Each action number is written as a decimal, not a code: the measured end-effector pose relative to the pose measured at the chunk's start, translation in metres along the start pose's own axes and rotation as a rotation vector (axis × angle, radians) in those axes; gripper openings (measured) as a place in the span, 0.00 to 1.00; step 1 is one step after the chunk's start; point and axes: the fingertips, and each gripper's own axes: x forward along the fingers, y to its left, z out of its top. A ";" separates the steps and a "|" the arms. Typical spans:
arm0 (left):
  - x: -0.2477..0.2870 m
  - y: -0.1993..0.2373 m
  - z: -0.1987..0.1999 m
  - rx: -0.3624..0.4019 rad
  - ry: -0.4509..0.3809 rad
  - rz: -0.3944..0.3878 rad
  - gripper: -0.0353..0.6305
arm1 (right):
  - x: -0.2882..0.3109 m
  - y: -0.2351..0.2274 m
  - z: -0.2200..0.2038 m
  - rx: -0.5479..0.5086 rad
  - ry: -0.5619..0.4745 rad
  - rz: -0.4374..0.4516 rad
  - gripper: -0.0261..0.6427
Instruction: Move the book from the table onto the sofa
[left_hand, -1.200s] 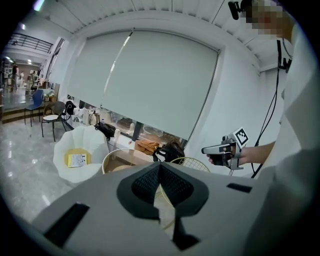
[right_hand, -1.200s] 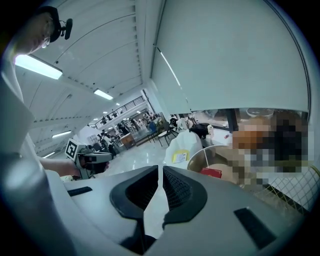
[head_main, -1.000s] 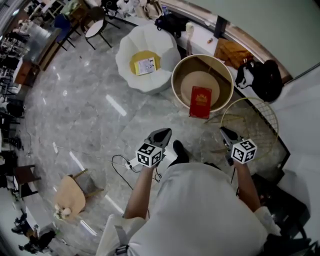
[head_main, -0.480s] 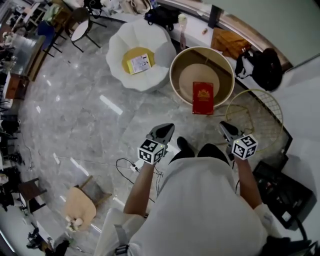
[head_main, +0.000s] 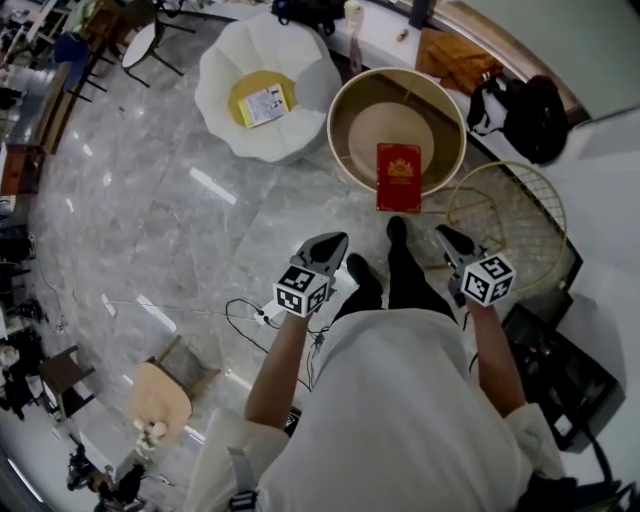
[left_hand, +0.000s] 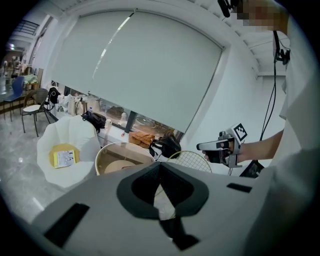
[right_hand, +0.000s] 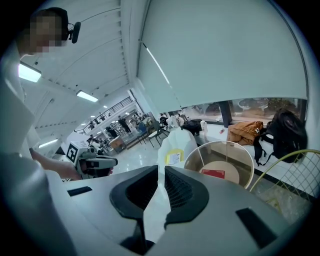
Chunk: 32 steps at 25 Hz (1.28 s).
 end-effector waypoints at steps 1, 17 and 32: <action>0.006 0.002 0.000 -0.006 0.005 0.006 0.06 | 0.004 -0.005 0.000 0.002 0.003 0.004 0.11; 0.114 0.023 -0.013 -0.127 0.109 0.031 0.06 | 0.061 -0.104 -0.025 0.095 0.141 0.082 0.13; 0.198 0.061 -0.094 -0.245 0.185 0.042 0.18 | 0.121 -0.183 -0.123 0.161 0.354 0.096 0.28</action>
